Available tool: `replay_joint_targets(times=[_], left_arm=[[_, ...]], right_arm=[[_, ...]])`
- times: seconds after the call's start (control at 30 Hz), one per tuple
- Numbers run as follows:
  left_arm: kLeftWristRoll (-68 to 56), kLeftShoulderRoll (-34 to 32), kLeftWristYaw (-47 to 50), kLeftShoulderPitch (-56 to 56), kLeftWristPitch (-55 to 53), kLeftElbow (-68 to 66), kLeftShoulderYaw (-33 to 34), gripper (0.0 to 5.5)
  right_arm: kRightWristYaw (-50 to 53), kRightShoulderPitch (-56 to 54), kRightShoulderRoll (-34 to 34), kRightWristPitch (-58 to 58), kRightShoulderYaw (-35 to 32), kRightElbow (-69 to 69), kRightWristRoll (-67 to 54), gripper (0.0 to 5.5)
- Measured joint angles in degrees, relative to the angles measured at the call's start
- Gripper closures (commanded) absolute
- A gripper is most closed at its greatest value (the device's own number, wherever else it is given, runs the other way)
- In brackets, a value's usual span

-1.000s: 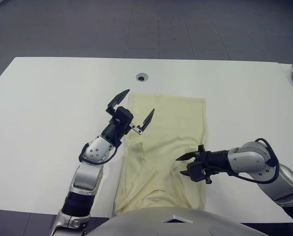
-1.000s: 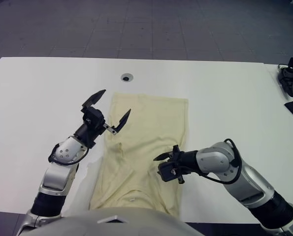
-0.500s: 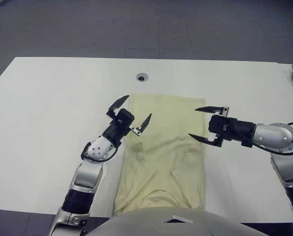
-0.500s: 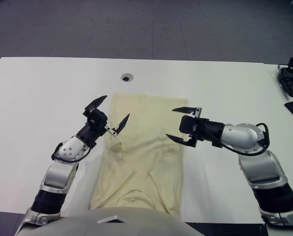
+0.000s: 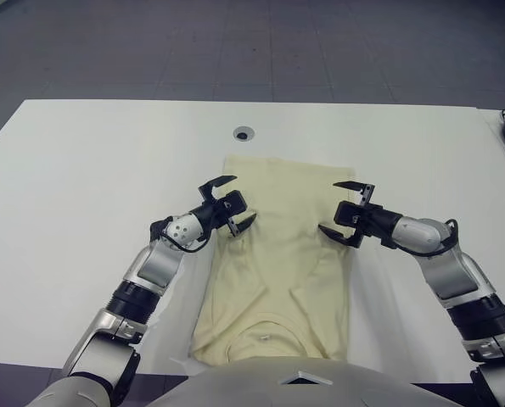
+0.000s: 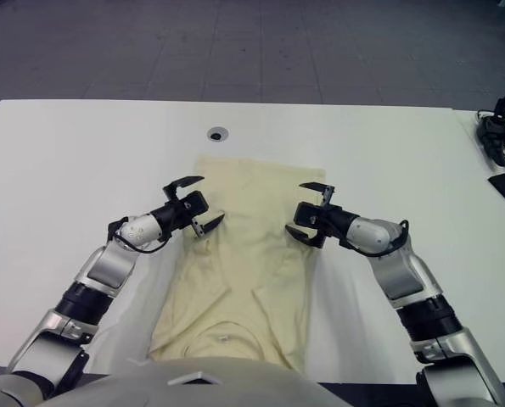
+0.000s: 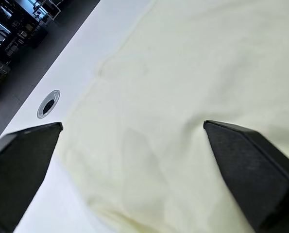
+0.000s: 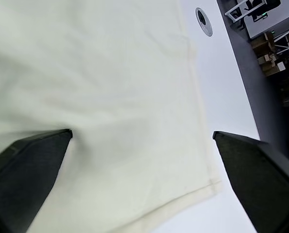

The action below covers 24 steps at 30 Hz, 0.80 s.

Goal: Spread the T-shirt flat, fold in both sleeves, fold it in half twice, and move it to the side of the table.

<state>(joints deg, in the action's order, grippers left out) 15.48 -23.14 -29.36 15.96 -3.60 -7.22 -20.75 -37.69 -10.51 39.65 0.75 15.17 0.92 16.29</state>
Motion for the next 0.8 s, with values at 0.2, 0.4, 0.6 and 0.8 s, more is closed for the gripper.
replay_joint_targets(times=[0.2, 0.4, 0.6, 0.8], left_arm=[[0.6, -0.1, 2.61, 1.42, 0.61, -2.56, 0.0, 0.1], [0.78, -0.08, 3.69, 1.9, 0.62, -3.48, 0.18, 0.1], [0.76, 2.2, 8.94, 3.28, 1.87, -8.46, 1.94, 0.1], [0.63, 4.02, 12.68, 4.21, 5.53, -12.46, 3.64, 0.1]], right_arm=[[6.01, -6.61, -2.92, -3.33, 2.55, -9.42, 4.8, 0.11], [8.97, -11.81, -4.53, -5.99, 3.37, -18.22, 6.13, 0.11], [9.0, -13.66, -5.46, -6.38, 3.55, -20.36, 6.12, 0.11], [8.8, -14.16, -6.14, -6.26, 3.14, -20.85, 5.61, 0.11]])
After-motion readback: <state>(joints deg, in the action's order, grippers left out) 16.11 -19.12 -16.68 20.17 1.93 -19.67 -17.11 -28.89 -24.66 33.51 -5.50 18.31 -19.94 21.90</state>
